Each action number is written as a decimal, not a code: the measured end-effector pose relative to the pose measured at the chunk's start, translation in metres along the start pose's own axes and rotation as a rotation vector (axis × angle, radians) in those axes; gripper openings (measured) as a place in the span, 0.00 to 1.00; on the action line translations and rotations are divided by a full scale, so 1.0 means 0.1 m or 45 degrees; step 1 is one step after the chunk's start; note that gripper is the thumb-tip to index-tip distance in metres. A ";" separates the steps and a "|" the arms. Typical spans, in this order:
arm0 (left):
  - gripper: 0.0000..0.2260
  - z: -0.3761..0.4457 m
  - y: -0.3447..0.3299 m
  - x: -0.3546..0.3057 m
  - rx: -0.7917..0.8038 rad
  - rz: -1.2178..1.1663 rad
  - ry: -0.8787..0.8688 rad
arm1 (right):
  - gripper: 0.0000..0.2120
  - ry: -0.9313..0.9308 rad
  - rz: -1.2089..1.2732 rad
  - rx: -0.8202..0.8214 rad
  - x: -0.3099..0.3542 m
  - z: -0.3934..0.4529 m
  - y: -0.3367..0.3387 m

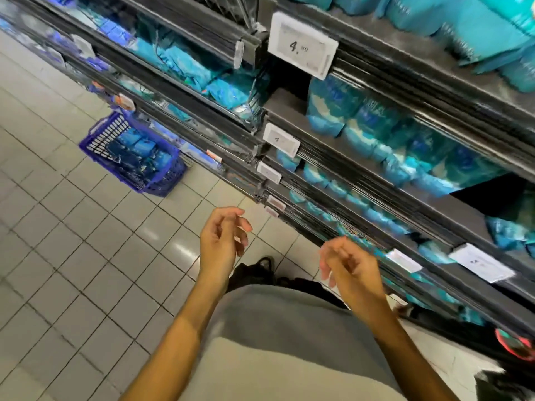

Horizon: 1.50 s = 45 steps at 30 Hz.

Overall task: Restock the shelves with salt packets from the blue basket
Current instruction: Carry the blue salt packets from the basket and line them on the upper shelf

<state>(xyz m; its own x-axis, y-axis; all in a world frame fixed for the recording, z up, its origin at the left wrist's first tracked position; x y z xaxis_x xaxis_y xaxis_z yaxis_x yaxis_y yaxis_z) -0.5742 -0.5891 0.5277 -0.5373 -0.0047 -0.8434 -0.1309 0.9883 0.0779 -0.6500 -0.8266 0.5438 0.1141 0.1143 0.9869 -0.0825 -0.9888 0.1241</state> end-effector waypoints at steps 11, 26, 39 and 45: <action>0.10 -0.91 0.90 0.96 -0.553 -0.303 0.254 | 0.06 -0.092 -0.129 0.442 -0.43 0.15 -0.61; 0.11 -1.41 1.96 1.69 -1.060 -0.460 0.354 | 0.08 0.033 -0.124 0.972 0.06 0.66 -2.62; 0.07 -0.09 3.70 1.15 -0.775 -0.412 0.439 | 0.15 -0.201 -0.288 0.688 -0.06 1.20 -3.62; 0.08 0.71 4.42 0.60 -0.676 -0.245 0.351 | 0.09 -0.243 -0.324 0.566 -0.04 1.48 -3.75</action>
<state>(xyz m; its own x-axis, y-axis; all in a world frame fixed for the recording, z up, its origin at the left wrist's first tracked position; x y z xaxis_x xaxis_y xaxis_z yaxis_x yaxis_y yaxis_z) -0.6058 -0.1413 0.4736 -0.6491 -0.2839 -0.7058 -0.6044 0.7558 0.2519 -0.4730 -0.4703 0.4777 0.2572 0.3766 0.8900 0.3927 -0.8822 0.2598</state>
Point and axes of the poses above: each hand's wrist, its own z-axis towards the middle knuckle, its own y-axis out of the back of the hand, x = y × z, the point moved 9 cm from there along z, towards the middle knuckle, and after that the axes turned 12 degrees about y, right-handed, at the moved point
